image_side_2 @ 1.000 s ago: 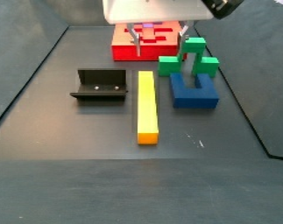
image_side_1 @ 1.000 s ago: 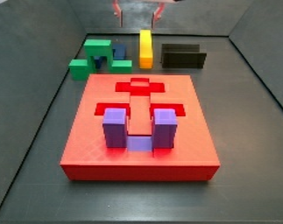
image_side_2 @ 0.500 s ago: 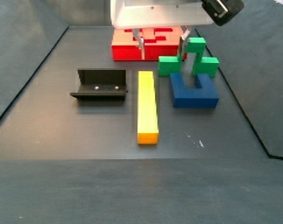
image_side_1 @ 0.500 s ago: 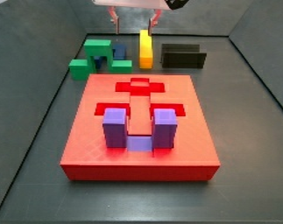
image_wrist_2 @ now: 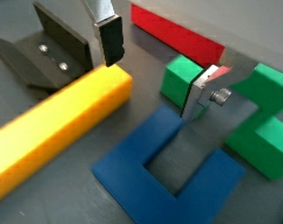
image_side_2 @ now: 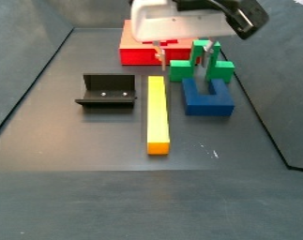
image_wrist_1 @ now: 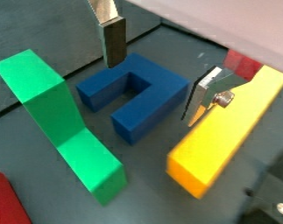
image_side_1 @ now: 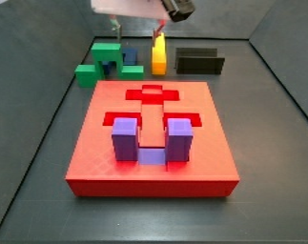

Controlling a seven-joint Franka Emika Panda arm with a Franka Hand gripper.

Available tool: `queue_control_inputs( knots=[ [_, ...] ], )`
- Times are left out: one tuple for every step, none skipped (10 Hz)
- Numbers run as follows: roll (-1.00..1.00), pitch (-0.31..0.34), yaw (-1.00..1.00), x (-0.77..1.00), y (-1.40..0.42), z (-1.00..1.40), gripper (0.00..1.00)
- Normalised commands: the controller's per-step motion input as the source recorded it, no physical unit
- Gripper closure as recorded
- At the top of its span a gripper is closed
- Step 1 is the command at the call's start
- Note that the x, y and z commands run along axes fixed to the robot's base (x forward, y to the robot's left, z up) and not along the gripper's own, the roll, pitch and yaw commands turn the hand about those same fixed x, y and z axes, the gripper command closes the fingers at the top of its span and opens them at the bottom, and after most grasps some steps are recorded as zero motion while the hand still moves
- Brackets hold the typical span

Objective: Pick up the blue object. Move up. Place the blue object on the fixture. Regrasp the blue object. Move to above the board. Insert the blue object.
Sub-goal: Pick up the blue object.

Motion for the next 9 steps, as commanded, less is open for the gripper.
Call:
queue_control_inputs(
  knots=[
    [-0.04, -0.089, 0.00, -0.08, 0.00, -0.04, 0.00],
    [-0.02, -0.043, 0.02, 0.01, 0.00, -0.02, 0.00],
    [-0.01, -0.020, 0.04, 0.13, 0.00, -0.09, 0.00],
    [0.00, 0.000, 0.03, 0.09, 0.00, -0.20, 0.00],
    [0.00, 0.000, 0.00, 0.11, 0.00, -0.25, 0.00],
    [0.01, 0.000, 0.00, 0.02, 0.00, -0.28, 0.00],
    [0.05, 0.016, -0.06, -0.01, -0.05, -0.21, 0.00],
    [0.01, 0.017, -0.05, -0.02, -0.03, -0.13, 0.00],
    [0.00, 0.000, -0.07, -0.07, -0.06, -0.09, 0.00]
  ],
)
